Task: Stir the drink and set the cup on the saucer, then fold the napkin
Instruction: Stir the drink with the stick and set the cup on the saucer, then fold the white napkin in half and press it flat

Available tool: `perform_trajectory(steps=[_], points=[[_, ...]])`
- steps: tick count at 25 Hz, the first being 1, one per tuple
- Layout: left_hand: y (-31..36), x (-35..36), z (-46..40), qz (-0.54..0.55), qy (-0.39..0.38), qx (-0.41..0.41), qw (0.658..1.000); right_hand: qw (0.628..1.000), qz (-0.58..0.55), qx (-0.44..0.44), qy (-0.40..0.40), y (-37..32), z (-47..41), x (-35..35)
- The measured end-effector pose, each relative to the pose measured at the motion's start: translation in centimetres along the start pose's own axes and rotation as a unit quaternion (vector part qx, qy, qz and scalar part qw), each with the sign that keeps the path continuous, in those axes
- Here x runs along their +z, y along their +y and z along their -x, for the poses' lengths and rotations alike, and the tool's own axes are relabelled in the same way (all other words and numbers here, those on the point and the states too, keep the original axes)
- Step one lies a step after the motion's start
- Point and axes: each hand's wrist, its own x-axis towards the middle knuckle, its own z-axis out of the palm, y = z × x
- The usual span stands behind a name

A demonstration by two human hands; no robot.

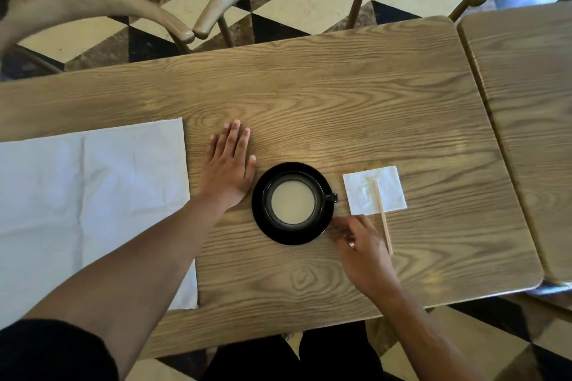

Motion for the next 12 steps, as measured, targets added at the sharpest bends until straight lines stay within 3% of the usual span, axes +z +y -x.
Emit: perform_trajectory(steps=[5, 12], points=[[1.0, -0.4, 5.0, 0.073, -0.021, -0.049, 0.996, 0.999, 0.032, -0.023, -0.026, 0.8, 1.2, 0.9], [1.7, -0.7, 14.7, 0.128, -0.119, -0.081, 0.981, 0.968, 0.173, -0.086, -0.161, -0.2, 2.9, 2.5]])
